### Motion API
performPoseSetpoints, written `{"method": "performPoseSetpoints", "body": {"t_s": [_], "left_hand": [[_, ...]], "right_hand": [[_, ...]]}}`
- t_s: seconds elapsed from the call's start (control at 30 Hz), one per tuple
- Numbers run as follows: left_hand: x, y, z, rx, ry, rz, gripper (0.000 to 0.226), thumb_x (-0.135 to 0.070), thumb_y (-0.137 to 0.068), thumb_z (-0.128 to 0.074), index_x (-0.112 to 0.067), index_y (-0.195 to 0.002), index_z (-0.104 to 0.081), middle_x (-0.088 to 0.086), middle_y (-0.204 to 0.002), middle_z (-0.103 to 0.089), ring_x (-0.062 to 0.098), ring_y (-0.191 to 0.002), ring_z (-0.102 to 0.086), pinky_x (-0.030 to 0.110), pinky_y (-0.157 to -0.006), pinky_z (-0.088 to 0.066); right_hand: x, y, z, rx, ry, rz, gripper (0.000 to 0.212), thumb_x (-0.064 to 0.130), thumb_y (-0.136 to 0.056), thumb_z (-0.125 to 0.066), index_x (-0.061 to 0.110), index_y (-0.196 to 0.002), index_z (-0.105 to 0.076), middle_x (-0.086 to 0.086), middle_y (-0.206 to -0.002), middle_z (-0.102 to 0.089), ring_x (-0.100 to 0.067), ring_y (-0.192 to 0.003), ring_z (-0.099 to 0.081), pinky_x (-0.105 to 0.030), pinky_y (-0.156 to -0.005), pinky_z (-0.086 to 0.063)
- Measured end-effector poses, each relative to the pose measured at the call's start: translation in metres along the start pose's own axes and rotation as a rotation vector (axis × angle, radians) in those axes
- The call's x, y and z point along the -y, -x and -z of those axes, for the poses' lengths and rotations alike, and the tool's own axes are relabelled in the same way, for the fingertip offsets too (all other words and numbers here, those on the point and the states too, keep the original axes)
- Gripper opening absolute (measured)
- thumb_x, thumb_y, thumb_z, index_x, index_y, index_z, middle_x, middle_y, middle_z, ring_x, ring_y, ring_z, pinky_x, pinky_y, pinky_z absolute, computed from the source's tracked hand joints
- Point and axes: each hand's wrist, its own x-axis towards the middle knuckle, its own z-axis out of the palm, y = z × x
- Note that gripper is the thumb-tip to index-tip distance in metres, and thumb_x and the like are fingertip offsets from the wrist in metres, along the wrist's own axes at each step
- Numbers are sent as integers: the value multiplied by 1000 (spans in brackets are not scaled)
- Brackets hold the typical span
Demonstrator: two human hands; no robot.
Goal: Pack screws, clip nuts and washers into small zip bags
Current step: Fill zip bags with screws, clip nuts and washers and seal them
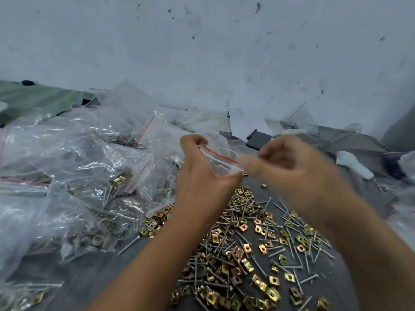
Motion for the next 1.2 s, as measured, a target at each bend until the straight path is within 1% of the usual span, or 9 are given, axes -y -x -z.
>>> {"method": "performPoseSetpoints", "body": {"t_s": [0.07, 0.13, 0.23, 0.4, 0.5, 0.63, 0.87, 1.03, 1.2], "left_hand": [[0, 1, -2, -39, -20, 1, 74, -41, -68, -75, -41, -123, -27, -8, -105, -63, 12, -90, -67, 46, -77, -61], [0, 2, -3, -31, -41, -10, 75, -42, -68, -75, -41, -123, -24, -9, -103, -61, 11, -88, -66, 42, -73, -60], [2, 5, 4, 42, -38, -48, 80, -45, -71, -82, -38, -126, -25, -7, -105, -63, 9, -87, -70, 36, -71, -63], [1, -4, 18, 169, 272, 35, 67, -29, -71, -96, -30, -123, -54, 4, -112, -76, 17, -100, -76, 27, -77, -63], [-5, -10, 17, 130, 452, 85, 35, -30, -72, -83, -18, -105, -77, 7, -95, -80, 16, -86, -74, 22, -73, -60], [-5, -10, 19, 149, 512, 50, 21, -23, -76, -81, -12, -95, -83, 8, -85, -80, 12, -75, -73, 21, -69, -58], [-6, -8, 34, 63, 83, -147, 21, -11, -81, -88, -20, -99, -84, -7, -84, -82, 10, -82, -80, 15, -74, -58], [-6, -6, 37, 48, 37, -144, 18, -13, -79, -90, -20, -94, -84, -9, -81, -81, 6, -79, -79, 12, -72, -56], [-8, -5, 37, 95, 7, -143, 14, -14, -77, -90, -20, -88, -85, -6, -76, -80, -1, -65, -72, 10, -63, -51]], "right_hand": [[-6, 4, -15, 46, -47, -28, 40, 43, -68, -94, 28, -96, -70, 9, -90, -77, -5, -82, -74, -18, -68, -58], [-10, 3, -26, -70, -127, 13, 26, 18, -75, -92, 22, -91, -72, 6, -85, -78, -8, -78, -74, -21, -68, -58], [-17, 2, -27, -133, -235, 78, 22, 7, -78, -88, 20, -88, -74, 3, -82, -78, -12, -75, -73, -20, -67, -57], [-31, -2, -5, -225, -441, 80, 23, 8, -78, -87, 21, -92, -73, -2, -88, -78, -14, -82, -74, -20, -73, -58], [-38, 2, 4, -262, -590, 76, 30, 16, -75, -87, 20, -102, -76, -3, -93, -78, -17, -87, -72, -25, -80, -59], [-48, 8, 12, -301, -656, 100, 38, 23, -70, -87, 21, -106, -76, 0, -92, -76, -23, -91, -69, -43, -95, -56], [-62, 5, 7, -310, -654, 121, 29, 18, -74, -87, 20, -103, -81, -3, -96, -81, -11, -89, -75, -19, -82, -57], [-71, 4, -7, -336, -639, 31, 18, 25, -74, -86, 20, -91, -84, 1, -86, -81, -4, -75, -72, -15, -73, -56], [-75, 1, 1, -362, -564, 37, 17, 28, -76, -87, 25, -92, -84, 2, -87, -81, -8, -78, -74, -19, -73, -58]]}}
